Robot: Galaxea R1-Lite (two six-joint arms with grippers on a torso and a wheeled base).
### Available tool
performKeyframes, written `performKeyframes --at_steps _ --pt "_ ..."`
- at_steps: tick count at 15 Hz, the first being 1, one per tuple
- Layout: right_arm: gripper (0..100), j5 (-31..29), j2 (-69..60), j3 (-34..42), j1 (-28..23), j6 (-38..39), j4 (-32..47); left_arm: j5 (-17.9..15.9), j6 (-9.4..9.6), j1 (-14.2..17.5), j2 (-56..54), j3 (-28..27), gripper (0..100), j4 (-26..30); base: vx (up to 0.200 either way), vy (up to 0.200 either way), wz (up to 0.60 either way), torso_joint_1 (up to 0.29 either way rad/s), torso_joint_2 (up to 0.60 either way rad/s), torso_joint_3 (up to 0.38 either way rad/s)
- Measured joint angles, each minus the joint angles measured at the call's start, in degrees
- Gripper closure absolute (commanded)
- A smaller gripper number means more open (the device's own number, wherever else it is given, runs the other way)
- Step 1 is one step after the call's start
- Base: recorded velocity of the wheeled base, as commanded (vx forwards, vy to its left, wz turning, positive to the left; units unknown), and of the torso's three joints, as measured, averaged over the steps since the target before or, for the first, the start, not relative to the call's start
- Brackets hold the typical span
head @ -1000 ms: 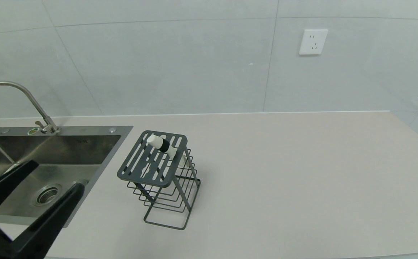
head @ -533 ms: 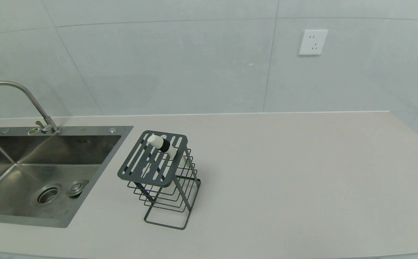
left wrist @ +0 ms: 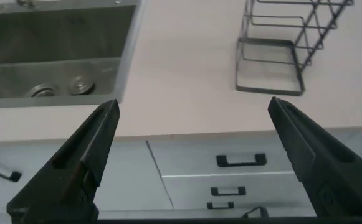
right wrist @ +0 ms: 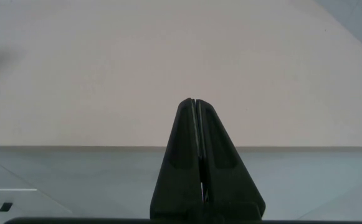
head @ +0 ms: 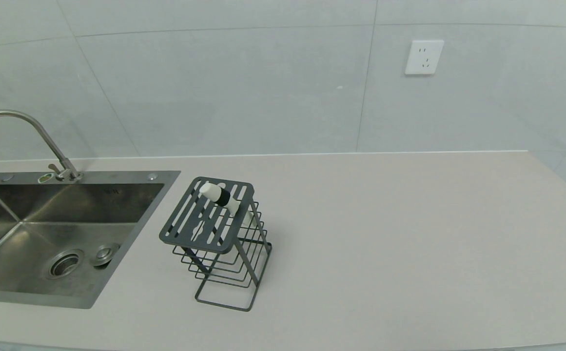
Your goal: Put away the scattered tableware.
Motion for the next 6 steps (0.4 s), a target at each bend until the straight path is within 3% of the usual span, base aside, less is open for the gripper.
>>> performKeyframes --at_steps 1,6 --pt "100 0.00 0.00 0.00 0.00 0.05 0.00 -1.21 0.79 0.83 -0.98 0.02 0 0.77 0.000 0.000 0.00 0.000 0.00 0.000" --pt "100 -0.02 0.00 0.00 0.00 0.13 0.00 -1.34 0.88 1.73 -2.71 0.02 0 0.89 0.000 0.000 0.00 0.000 0.00 0.000"
